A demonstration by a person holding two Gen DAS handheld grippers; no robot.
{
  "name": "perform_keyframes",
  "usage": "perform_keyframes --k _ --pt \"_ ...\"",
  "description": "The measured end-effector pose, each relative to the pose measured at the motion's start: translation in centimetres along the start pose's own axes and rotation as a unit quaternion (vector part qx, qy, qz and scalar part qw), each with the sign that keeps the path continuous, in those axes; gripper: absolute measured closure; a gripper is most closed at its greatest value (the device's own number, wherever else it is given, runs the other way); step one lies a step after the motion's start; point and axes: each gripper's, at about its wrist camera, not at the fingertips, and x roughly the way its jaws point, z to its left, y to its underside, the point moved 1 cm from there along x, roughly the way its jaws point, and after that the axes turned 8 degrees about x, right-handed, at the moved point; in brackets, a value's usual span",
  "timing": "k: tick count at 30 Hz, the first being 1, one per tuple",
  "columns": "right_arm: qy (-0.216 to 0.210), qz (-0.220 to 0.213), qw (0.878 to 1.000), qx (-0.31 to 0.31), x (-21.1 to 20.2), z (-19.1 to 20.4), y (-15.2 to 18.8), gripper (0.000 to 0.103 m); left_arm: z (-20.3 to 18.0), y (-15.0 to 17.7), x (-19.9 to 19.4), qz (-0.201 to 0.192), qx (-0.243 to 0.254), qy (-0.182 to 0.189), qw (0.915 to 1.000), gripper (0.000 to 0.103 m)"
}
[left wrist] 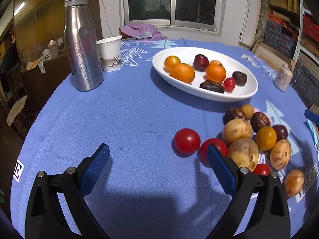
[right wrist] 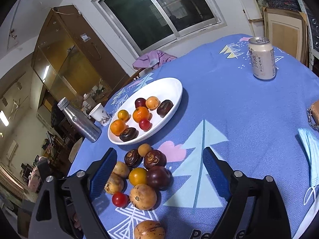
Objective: Organize fruits
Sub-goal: 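Move the left gripper to a red tomato on the tablecloth and grasp it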
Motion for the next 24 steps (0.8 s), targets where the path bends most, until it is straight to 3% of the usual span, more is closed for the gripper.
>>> perform_keyframes --k 7,14,17,19,21,24 --pt "0.002 0.004 1.0 0.003 0.0 0.0 -0.1 0.014 1.2 -1.0 0.9 -0.003 -0.025 -0.014 0.9996 0.007" --pt "0.003 0.01 1.0 0.005 0.2 0.1 0.0 0.013 1.0 -1.7 2.3 0.011 -0.019 0.012 0.9997 0.004" --pt "0.006 0.011 1.0 0.012 0.2 -0.2 -0.1 0.013 1.6 -1.5 2.1 0.011 -0.029 0.004 0.9995 0.004" --pt "0.006 0.01 1.0 0.015 0.1 -0.4 -0.2 0.013 2.4 -1.4 1.5 0.005 -0.037 -0.021 0.9991 0.004" --pt "0.004 0.008 1.0 0.019 0.0 -0.5 -0.3 0.013 3.8 -1.3 0.8 -0.003 -0.056 -0.053 0.997 0.004" --pt "0.003 0.007 1.0 0.024 0.0 -0.8 -0.4 0.013 5.6 -0.8 -0.1 -0.014 -0.104 -0.026 0.9941 0.004"
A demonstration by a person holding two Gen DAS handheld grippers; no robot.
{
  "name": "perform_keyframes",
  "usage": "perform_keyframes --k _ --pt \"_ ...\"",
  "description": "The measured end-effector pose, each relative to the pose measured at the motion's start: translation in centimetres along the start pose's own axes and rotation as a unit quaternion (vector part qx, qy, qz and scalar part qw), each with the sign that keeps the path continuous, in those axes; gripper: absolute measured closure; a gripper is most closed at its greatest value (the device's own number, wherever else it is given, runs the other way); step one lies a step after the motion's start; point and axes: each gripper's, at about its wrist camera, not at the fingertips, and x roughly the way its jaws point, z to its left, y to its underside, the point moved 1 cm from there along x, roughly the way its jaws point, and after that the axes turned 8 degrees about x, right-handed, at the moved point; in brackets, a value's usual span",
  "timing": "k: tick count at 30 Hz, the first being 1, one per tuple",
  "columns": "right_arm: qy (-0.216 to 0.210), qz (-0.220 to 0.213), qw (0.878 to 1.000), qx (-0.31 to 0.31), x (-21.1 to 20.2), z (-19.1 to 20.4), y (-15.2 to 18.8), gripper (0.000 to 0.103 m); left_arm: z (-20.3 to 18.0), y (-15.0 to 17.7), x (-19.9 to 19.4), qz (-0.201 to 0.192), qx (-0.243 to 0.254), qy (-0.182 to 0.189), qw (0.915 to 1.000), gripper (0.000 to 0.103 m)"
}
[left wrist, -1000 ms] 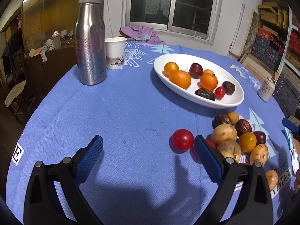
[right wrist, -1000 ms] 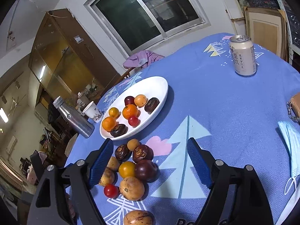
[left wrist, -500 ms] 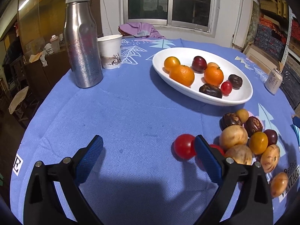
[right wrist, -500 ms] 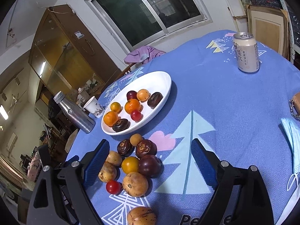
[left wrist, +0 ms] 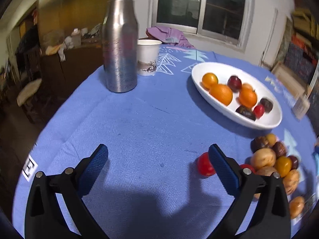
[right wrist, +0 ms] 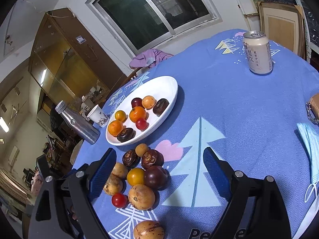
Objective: Organize fruits
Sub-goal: 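Move the left gripper to a red tomato on the tablecloth and grasp it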
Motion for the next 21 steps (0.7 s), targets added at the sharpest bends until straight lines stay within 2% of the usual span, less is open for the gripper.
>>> perform_keyframes --k 3,8,10,12,13,14,16,18,19,21 --pt "-0.001 0.002 1.0 0.003 0.1 -0.1 0.0 0.013 -0.2 0.2 -0.1 0.002 -0.003 0.03 0.9995 0.004" --pt "-0.001 0.004 1.0 0.003 0.2 -0.2 0.0 0.013 -3.7 1.0 0.4 0.015 0.081 0.017 0.9964 0.004" --pt "0.002 0.005 1.0 0.003 0.3 -0.3 0.1 0.013 -4.3 1.3 0.4 0.014 0.097 0.006 0.9952 0.004" --pt "0.002 0.006 1.0 0.003 0.3 -0.3 0.1 0.013 -4.3 1.4 0.3 0.01 0.096 0.01 0.9953 0.005" --pt "0.002 0.006 1.0 0.003 0.4 -0.3 0.1 0.013 -4.1 1.4 0.3 0.01 0.093 0.014 0.9955 0.008" --pt "0.002 0.006 1.0 0.003 0.4 -0.3 0.1 0.013 -4.0 1.4 0.4 0.012 0.09 0.018 0.9957 0.018" --pt "0.002 0.007 1.0 0.001 0.4 -0.2 0.1 0.013 -3.8 1.5 0.9 0.024 0.086 0.028 0.9956 0.033" --pt "0.002 0.007 1.0 -0.001 0.4 -0.2 0.2 0.013 -3.8 1.5 1.4 0.034 0.084 0.036 0.9953 0.037" --pt "0.002 0.008 1.0 -0.002 0.5 -0.2 0.2 0.013 -3.8 1.5 1.5 0.035 0.083 0.038 0.9952 0.043" --pt "0.002 0.009 1.0 -0.002 0.5 -0.2 0.2 0.013 -3.7 1.4 1.6 0.032 0.082 0.036 0.9955 0.044"
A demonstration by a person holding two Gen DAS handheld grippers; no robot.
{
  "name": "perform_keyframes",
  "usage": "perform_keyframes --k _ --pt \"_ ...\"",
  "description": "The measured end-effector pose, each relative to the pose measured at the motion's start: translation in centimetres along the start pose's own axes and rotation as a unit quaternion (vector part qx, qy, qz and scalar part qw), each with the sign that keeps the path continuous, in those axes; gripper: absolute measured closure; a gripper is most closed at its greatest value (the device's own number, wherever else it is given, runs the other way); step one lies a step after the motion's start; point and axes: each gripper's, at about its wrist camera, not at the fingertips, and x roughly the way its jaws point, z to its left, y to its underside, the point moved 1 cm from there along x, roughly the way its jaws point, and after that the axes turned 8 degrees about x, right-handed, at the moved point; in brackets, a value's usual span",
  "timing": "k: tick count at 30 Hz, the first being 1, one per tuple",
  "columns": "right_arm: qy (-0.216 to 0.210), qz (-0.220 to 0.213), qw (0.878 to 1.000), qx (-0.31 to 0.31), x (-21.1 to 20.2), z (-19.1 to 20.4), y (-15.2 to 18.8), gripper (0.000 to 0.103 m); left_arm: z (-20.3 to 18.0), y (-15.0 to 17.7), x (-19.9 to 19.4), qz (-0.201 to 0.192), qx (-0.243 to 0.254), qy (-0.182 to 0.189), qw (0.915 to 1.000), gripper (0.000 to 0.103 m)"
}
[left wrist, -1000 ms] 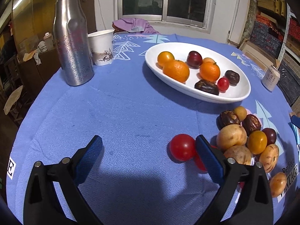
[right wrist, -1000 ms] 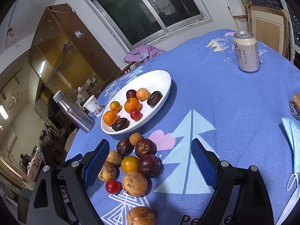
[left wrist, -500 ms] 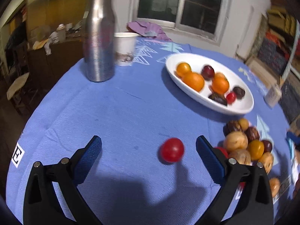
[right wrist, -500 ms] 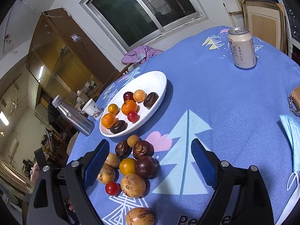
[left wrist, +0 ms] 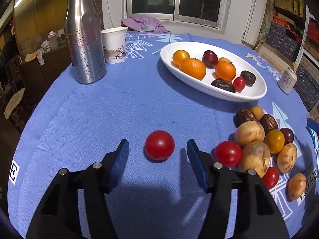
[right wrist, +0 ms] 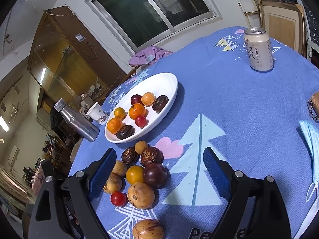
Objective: Organize fruits
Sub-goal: 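Move the left gripper to a red tomato on the tablecloth and grasp it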
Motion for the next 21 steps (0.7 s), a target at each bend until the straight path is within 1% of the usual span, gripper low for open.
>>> perform_keyframes --k 2,4,7,9,13,18,21 --pt "0.001 0.001 1.0 -0.001 0.1 0.0 0.0 0.013 0.0 -0.3 0.2 -0.003 0.002 -0.009 1.0 0.044" --pt "0.002 0.002 1.0 -0.004 0.2 0.1 0.1 0.013 0.1 -0.4 0.6 0.003 0.002 -0.007 1.0 0.044" --pt "0.004 0.004 1.0 -0.005 0.3 0.2 0.2 0.013 0.2 -0.4 0.6 0.007 0.0 0.003 1.0 0.057" --pt "0.004 0.004 1.0 -0.004 0.3 0.1 0.1 0.013 0.2 -0.2 0.6 0.011 -0.001 0.009 0.9999 0.06" --pt "0.004 0.003 1.0 -0.002 0.3 0.0 0.1 0.013 0.1 -0.1 0.5 0.009 0.002 0.015 0.9999 0.073" --pt "0.005 0.004 1.0 -0.007 0.4 0.1 0.1 0.013 0.2 -0.2 0.2 -0.001 -0.003 0.016 0.9999 0.074" --pt "0.002 0.009 1.0 -0.013 0.4 0.3 0.2 0.013 0.0 -0.3 -0.7 -0.022 0.003 0.005 0.9997 0.074"
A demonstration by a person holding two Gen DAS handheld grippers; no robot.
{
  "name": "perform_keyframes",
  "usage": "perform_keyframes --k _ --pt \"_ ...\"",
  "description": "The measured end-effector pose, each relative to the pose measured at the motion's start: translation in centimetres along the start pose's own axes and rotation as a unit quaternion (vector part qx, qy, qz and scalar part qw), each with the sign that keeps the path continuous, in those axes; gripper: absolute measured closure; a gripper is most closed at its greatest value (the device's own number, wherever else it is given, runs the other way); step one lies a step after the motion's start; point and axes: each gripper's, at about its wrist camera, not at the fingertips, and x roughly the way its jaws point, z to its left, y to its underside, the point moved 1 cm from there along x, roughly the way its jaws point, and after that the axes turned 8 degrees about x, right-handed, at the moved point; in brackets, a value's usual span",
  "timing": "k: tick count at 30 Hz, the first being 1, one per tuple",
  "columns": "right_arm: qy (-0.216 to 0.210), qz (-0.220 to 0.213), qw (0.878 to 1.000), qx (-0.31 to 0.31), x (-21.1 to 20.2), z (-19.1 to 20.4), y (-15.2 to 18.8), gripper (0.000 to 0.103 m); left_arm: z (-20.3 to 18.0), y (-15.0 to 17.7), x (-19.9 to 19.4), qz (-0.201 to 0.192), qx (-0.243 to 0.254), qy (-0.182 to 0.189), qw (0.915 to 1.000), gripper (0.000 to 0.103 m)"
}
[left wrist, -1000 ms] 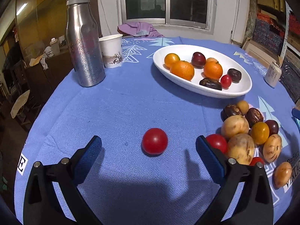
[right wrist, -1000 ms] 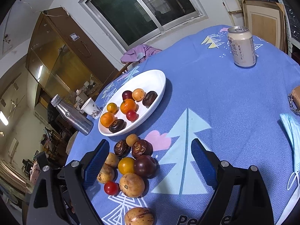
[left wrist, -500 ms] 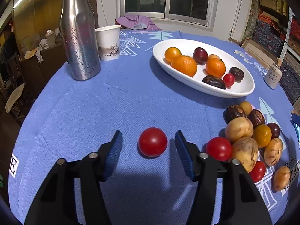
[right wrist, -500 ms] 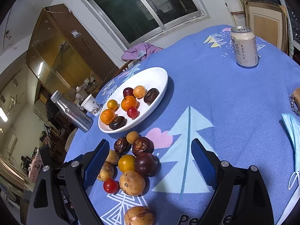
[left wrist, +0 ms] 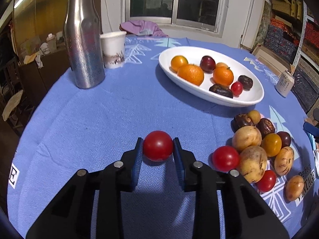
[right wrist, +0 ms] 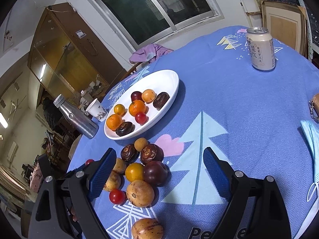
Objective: Organize fruits
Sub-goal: 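Move the left gripper to a red tomato on the tablecloth and grasp it, then grasp another pale striped fruit with the right gripper while the left gripper lifts the tomato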
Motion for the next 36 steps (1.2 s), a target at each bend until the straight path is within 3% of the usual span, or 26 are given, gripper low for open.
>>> perform_keyframes --k 8,15,18,21,28,36 --pt "-0.036 0.061 0.996 -0.045 1.6 2.0 1.6 0.014 -0.3 -0.1 -0.7 -0.009 0.009 0.0 0.9999 0.074" --pt "-0.037 0.118 0.99 -0.074 3.3 3.1 3.8 0.038 -0.3 0.0 -0.6 -0.006 0.009 0.001 0.9999 0.074" --pt "-0.026 0.134 0.987 -0.086 3.9 3.4 4.8 0.039 -0.3 0.0 -0.6 -0.005 0.01 0.0 0.9999 0.073" --pt "-0.01 0.14 0.986 -0.093 4.2 3.3 5.4 0.039 -0.4 0.0 -0.5 -0.004 0.011 0.0 0.9999 0.073" --pt "0.015 0.137 0.983 -0.124 5.1 3.8 6.2 0.057 -0.5 0.0 -0.4 0.001 0.013 0.0 0.9999 0.073" --pt "0.008 0.132 0.982 -0.133 5.3 4.2 6.2 0.059 -0.6 0.0 -0.4 0.0 0.015 0.006 0.9999 0.073"
